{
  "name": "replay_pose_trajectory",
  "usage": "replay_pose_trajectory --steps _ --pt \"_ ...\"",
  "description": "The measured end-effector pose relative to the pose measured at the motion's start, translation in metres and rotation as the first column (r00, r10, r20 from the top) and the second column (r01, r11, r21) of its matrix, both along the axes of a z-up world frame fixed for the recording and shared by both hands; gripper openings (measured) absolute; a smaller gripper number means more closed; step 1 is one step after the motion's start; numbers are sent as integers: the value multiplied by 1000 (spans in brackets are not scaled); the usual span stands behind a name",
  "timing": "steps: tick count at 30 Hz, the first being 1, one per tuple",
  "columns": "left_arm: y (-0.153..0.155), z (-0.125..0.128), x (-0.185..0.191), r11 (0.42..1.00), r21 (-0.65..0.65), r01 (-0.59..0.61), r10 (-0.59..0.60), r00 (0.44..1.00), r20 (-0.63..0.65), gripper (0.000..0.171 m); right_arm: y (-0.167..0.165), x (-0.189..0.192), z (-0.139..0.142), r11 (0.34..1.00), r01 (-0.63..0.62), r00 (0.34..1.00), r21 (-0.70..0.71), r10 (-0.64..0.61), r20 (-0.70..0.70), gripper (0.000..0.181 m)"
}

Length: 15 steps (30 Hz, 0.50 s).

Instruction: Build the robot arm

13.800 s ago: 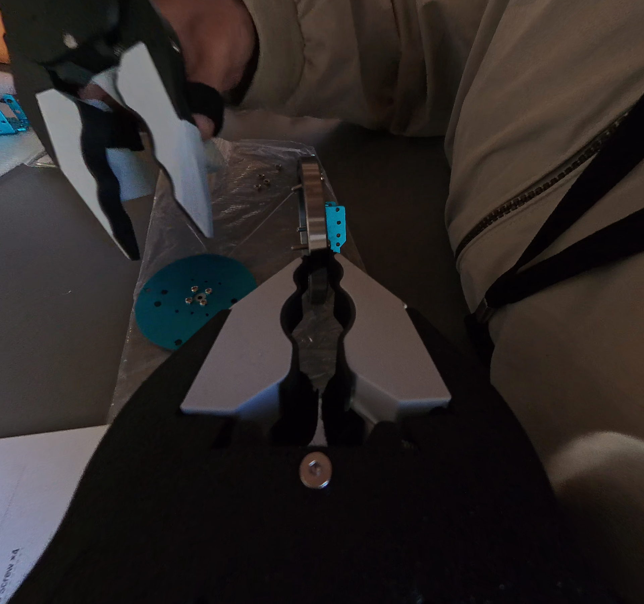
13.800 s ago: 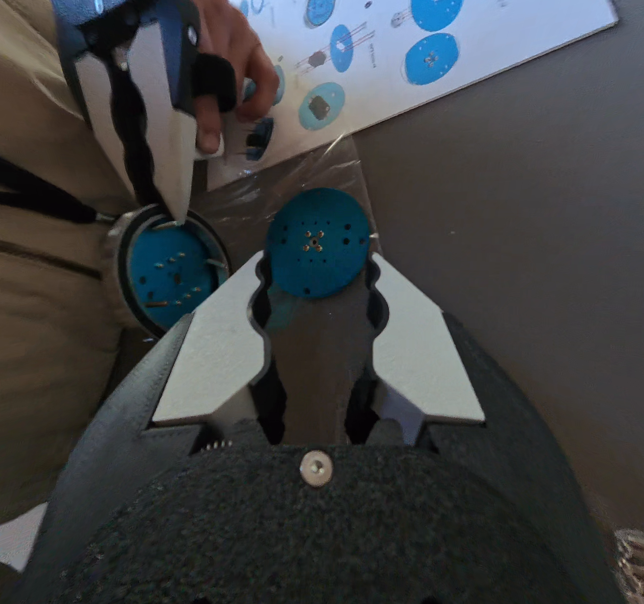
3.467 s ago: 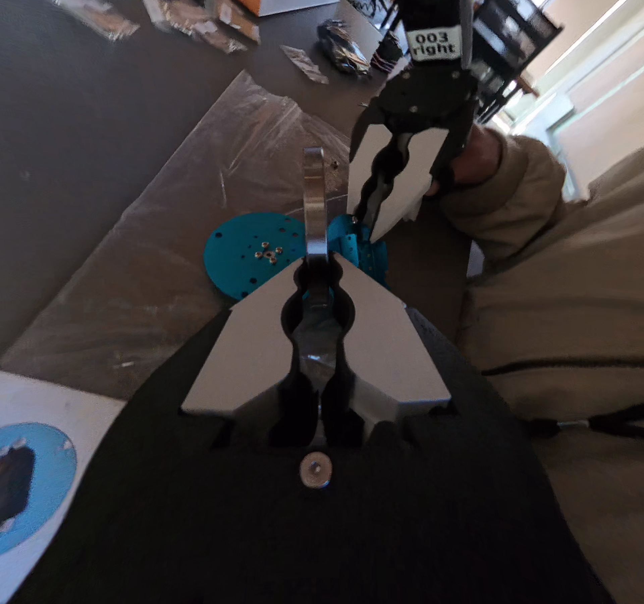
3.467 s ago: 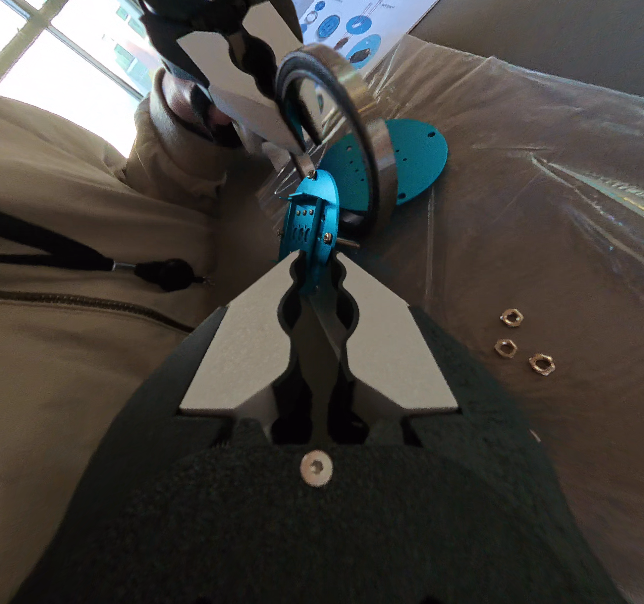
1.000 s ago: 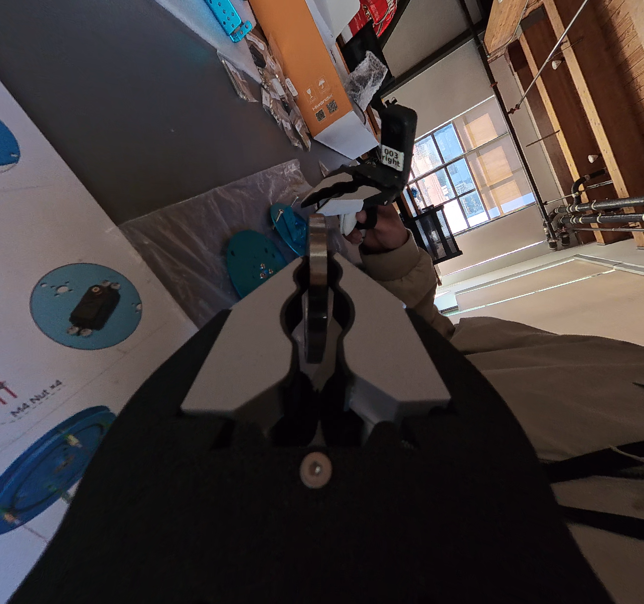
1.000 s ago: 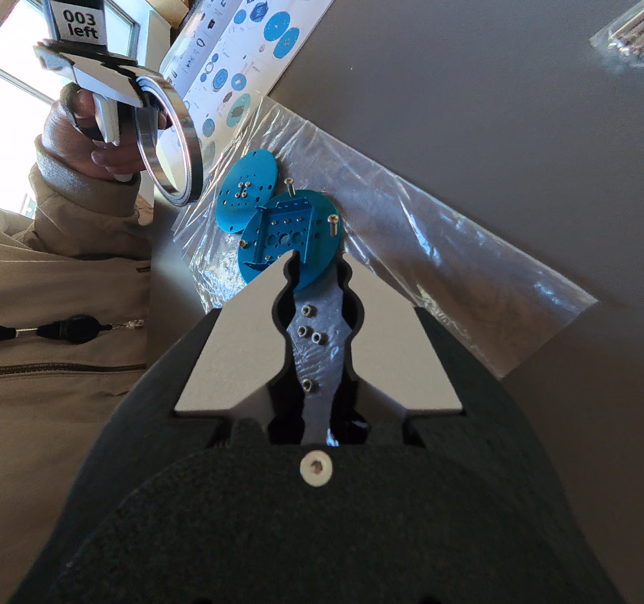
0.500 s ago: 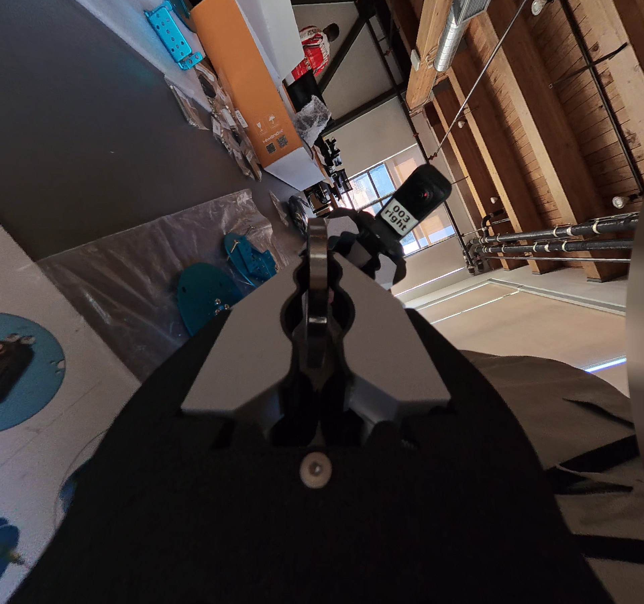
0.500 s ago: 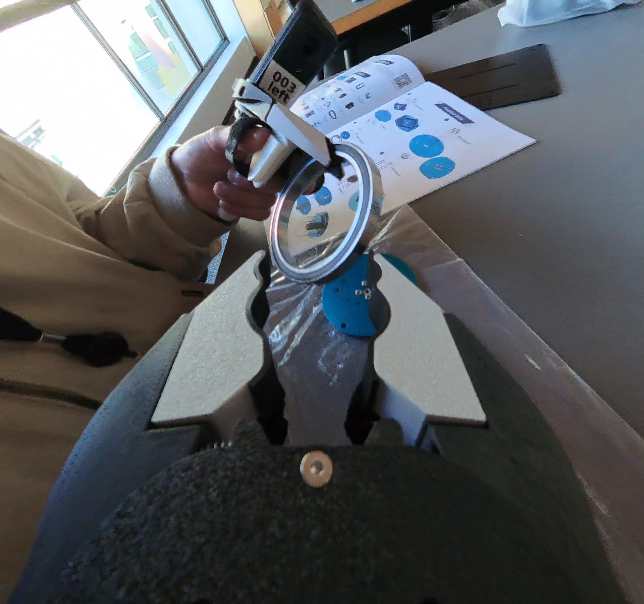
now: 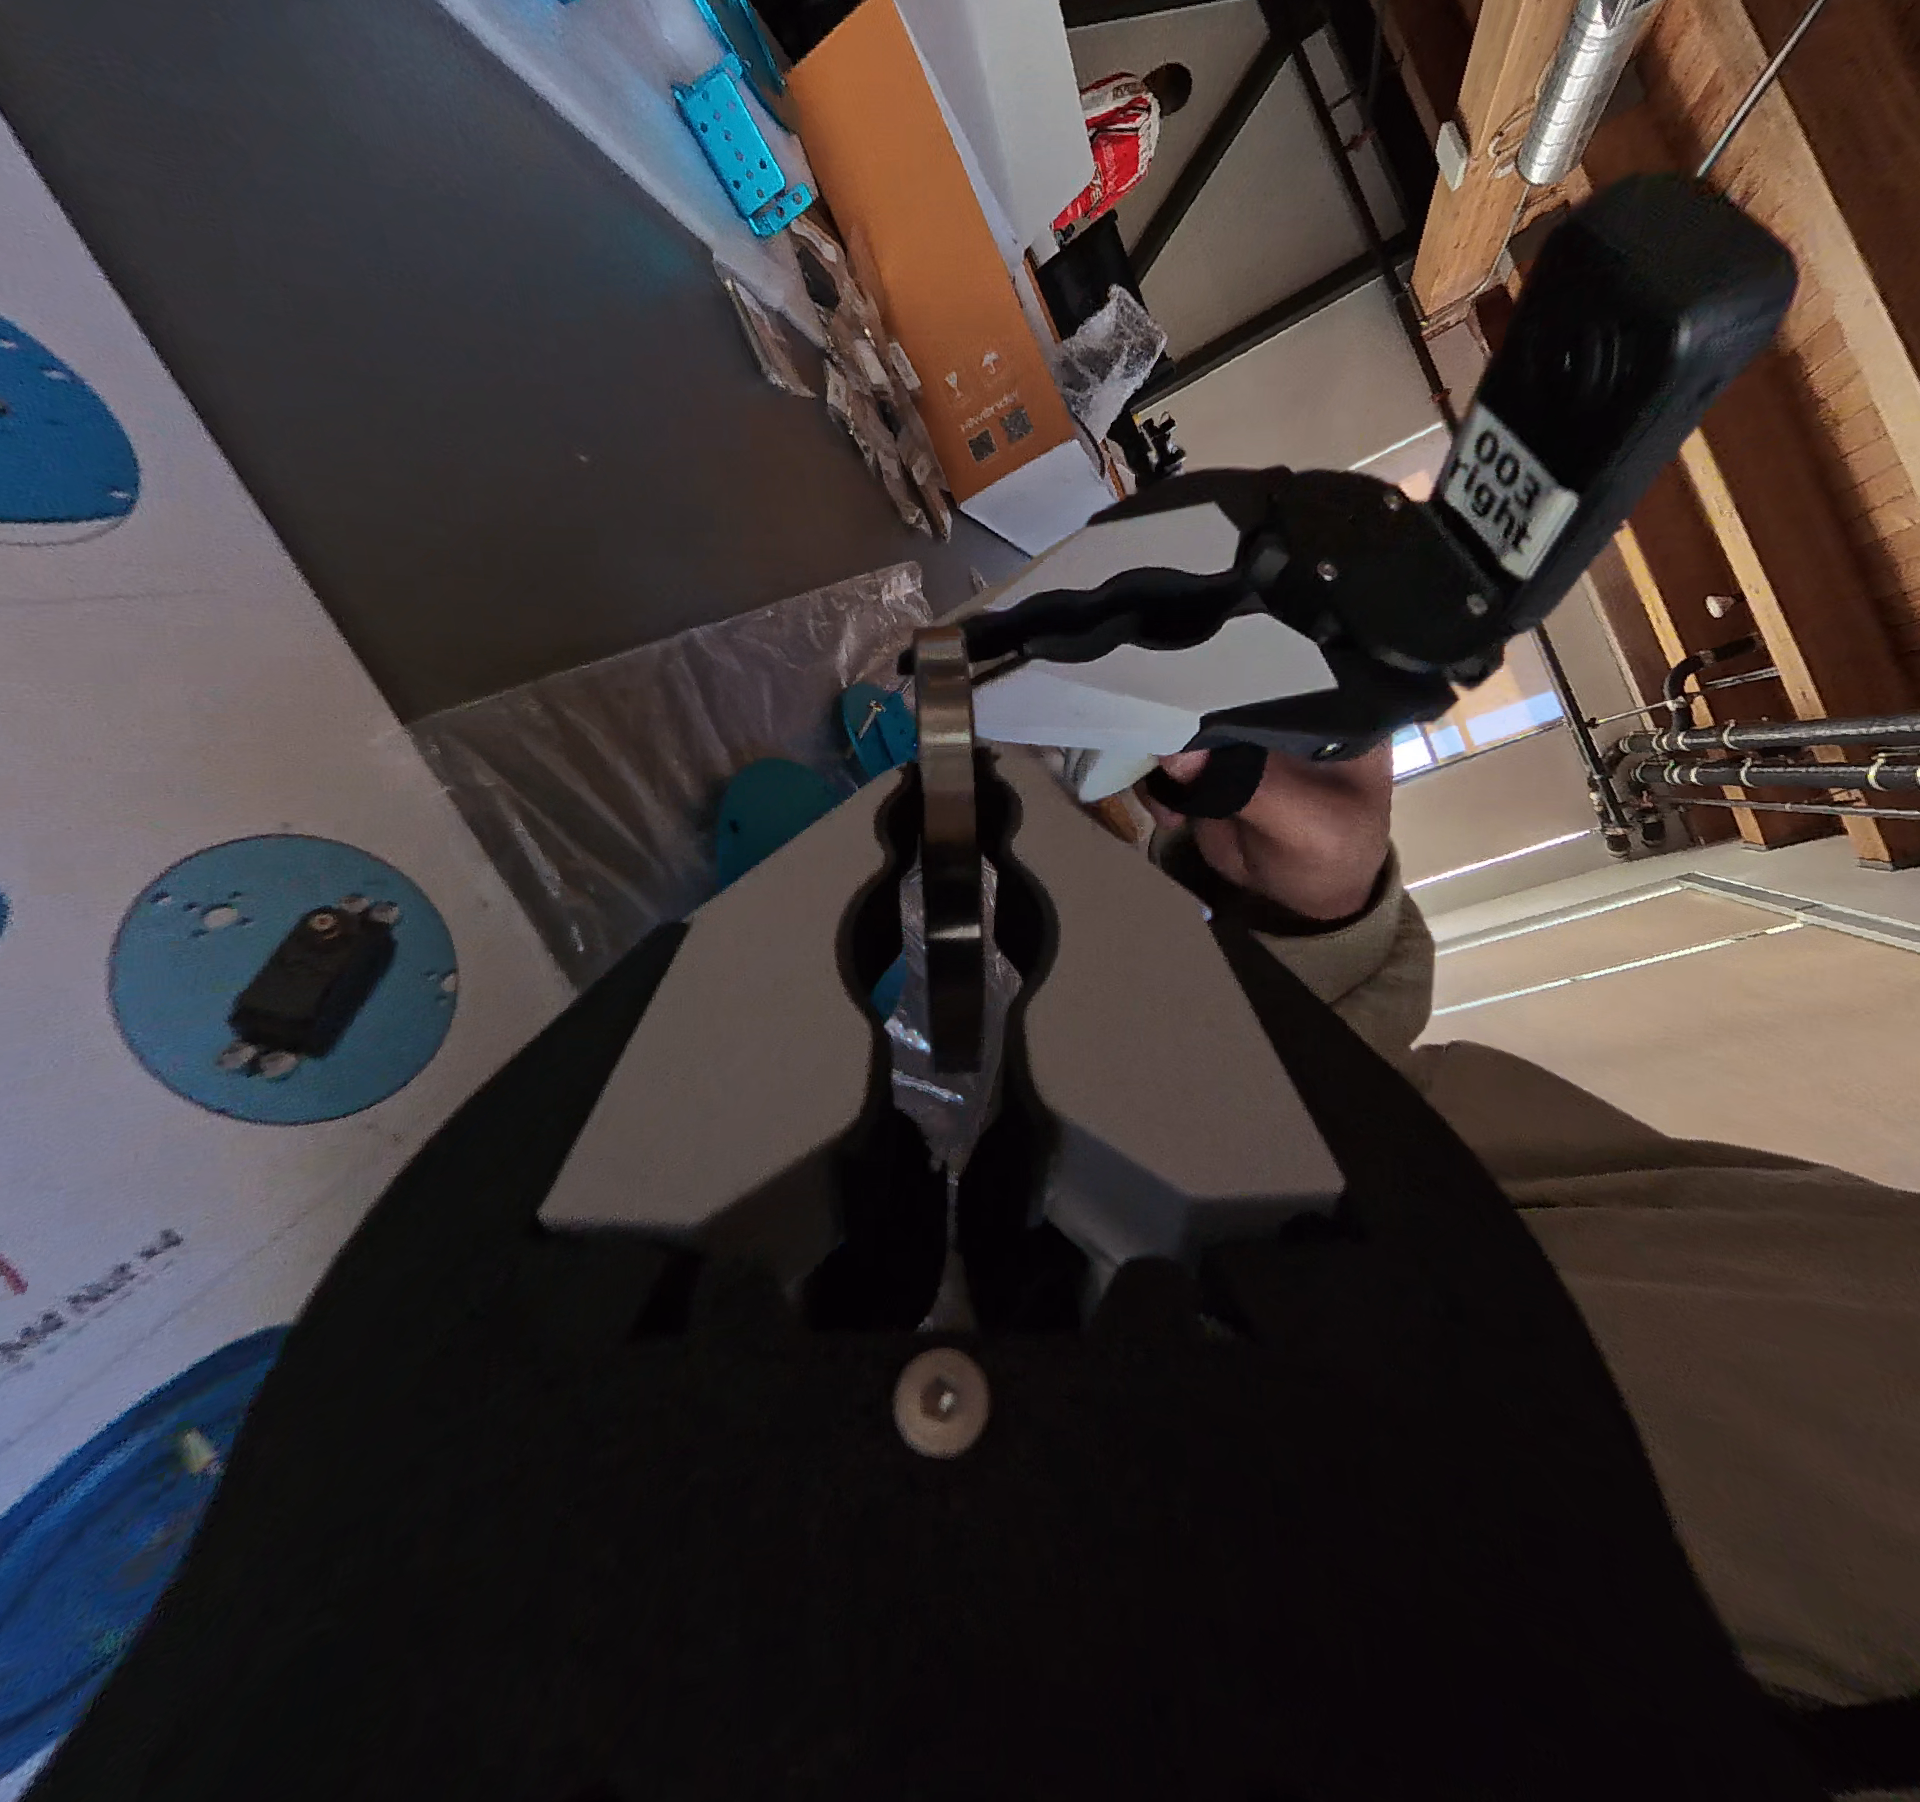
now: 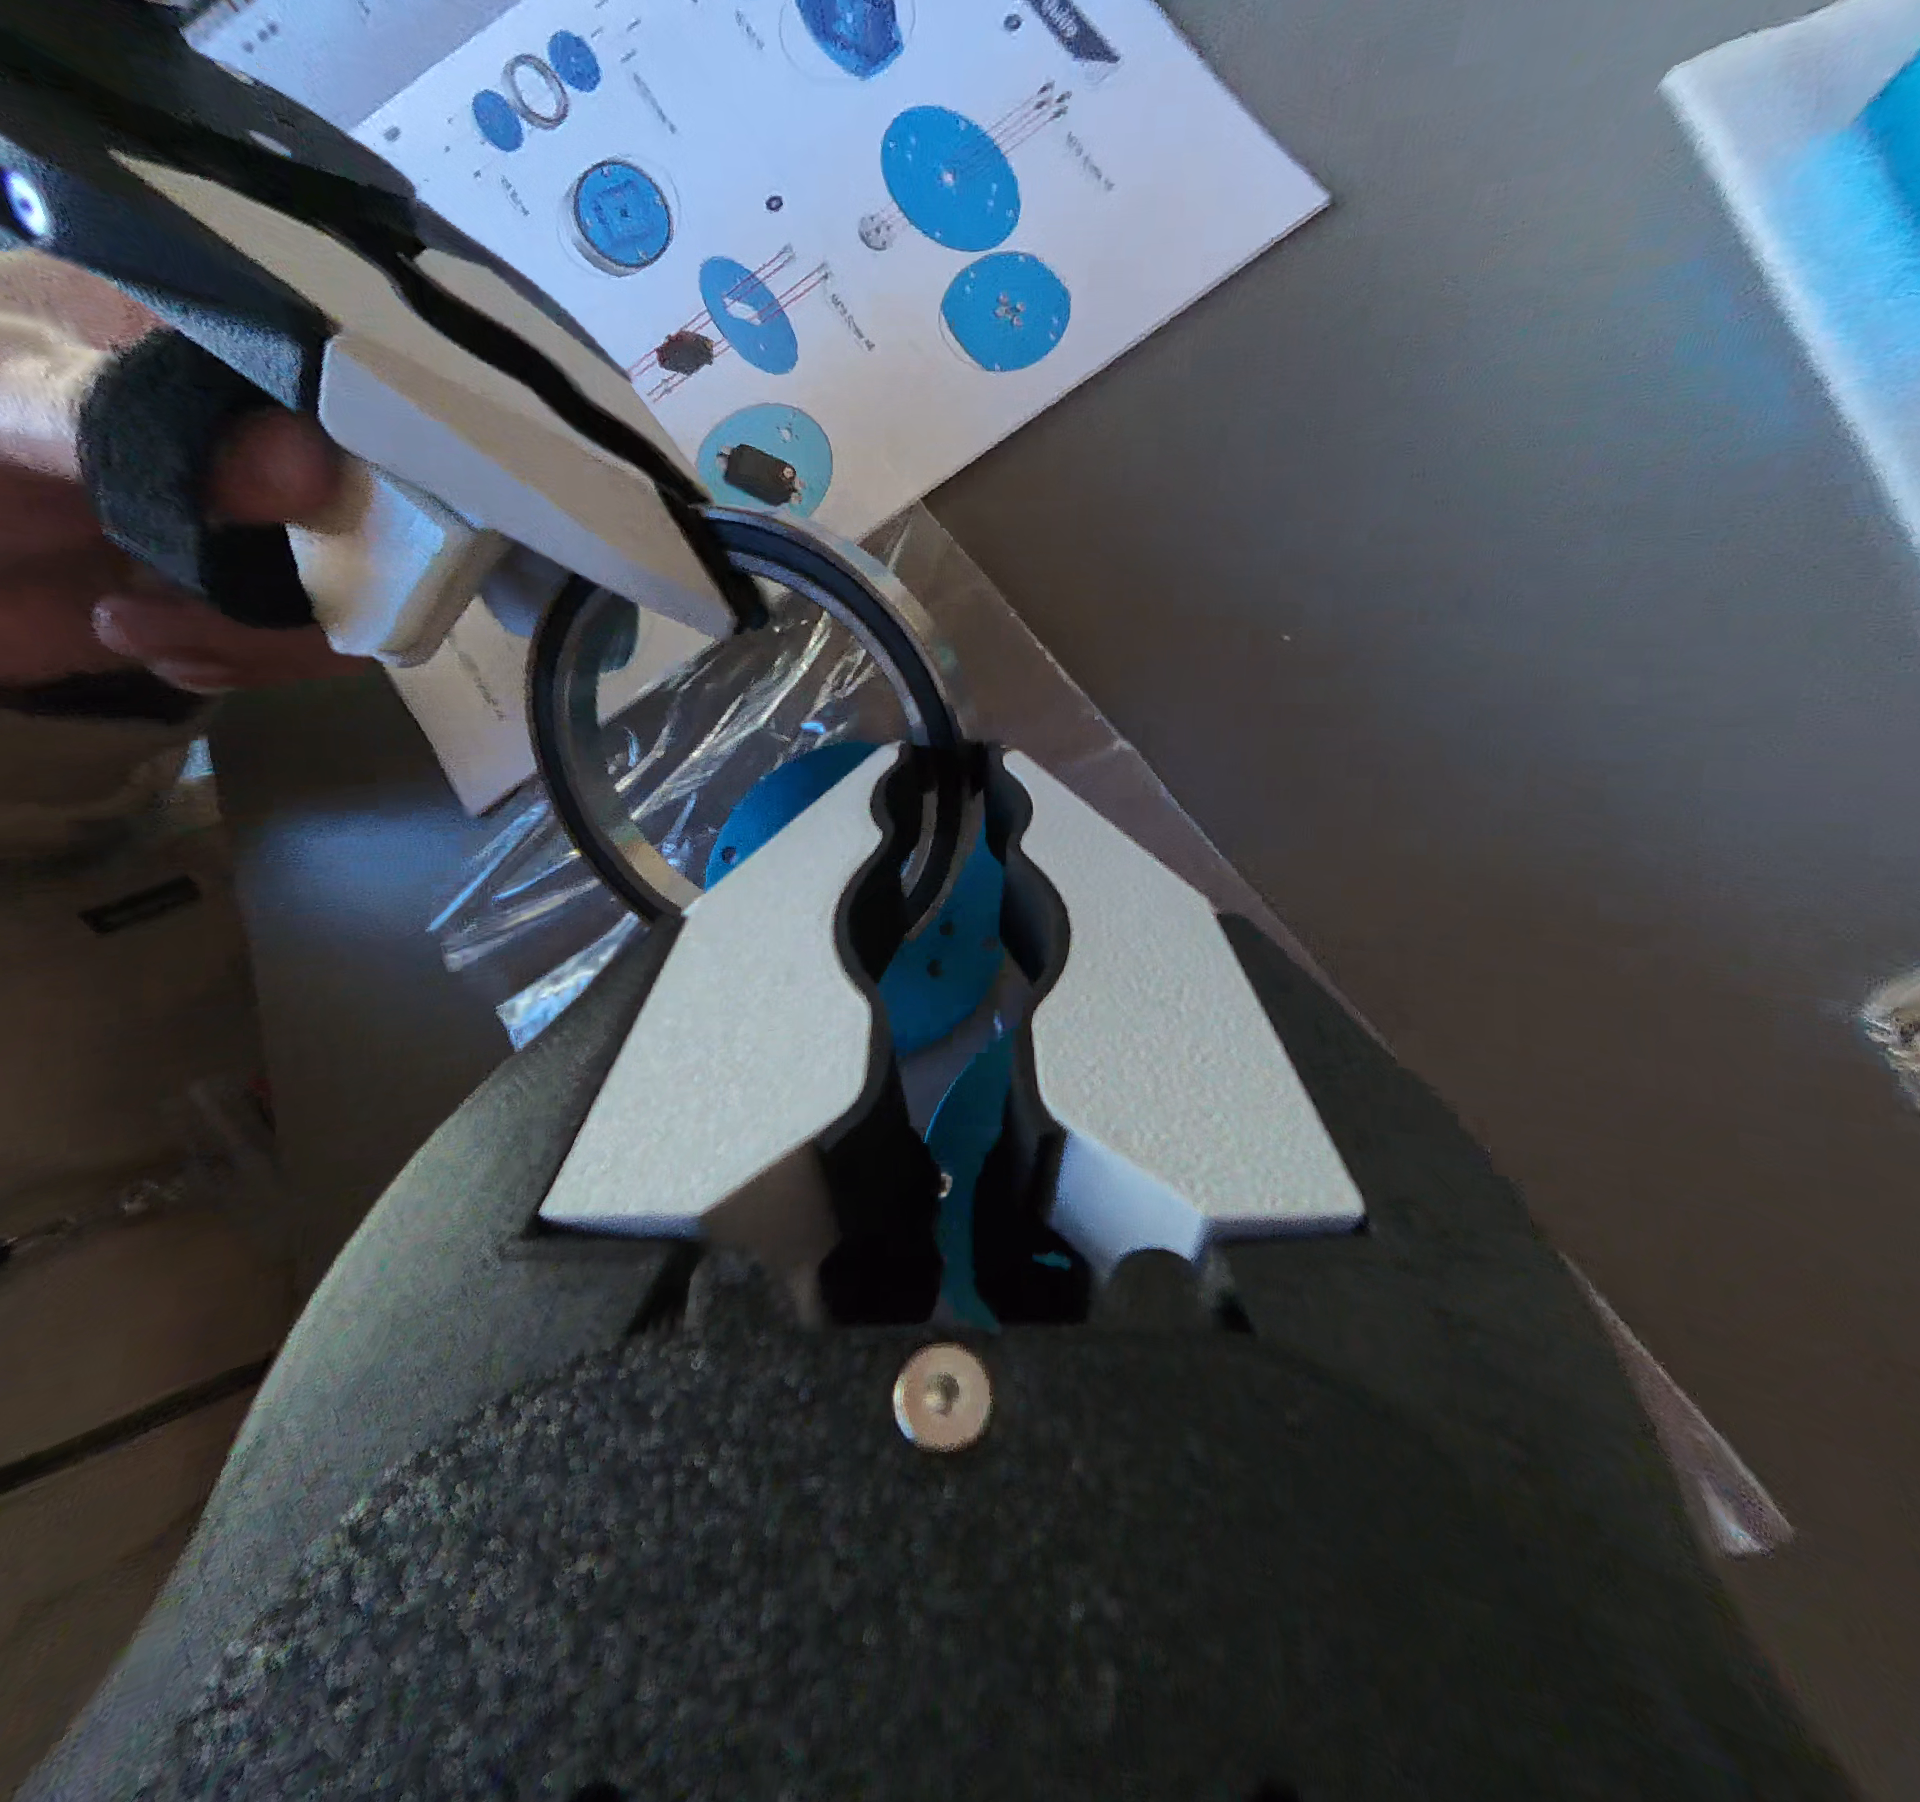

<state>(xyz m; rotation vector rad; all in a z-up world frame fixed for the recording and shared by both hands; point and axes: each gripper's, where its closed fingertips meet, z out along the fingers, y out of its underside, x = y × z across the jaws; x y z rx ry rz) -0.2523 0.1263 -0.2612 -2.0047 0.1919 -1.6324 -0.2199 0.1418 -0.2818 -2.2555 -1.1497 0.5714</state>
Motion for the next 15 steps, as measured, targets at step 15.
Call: replay_pose_trajectory --steps 15 --pt "-23 -25 1 993 -9 120 -120 981 -153 10 -15 4 -12 980 -76 991 -182 95 99 12"
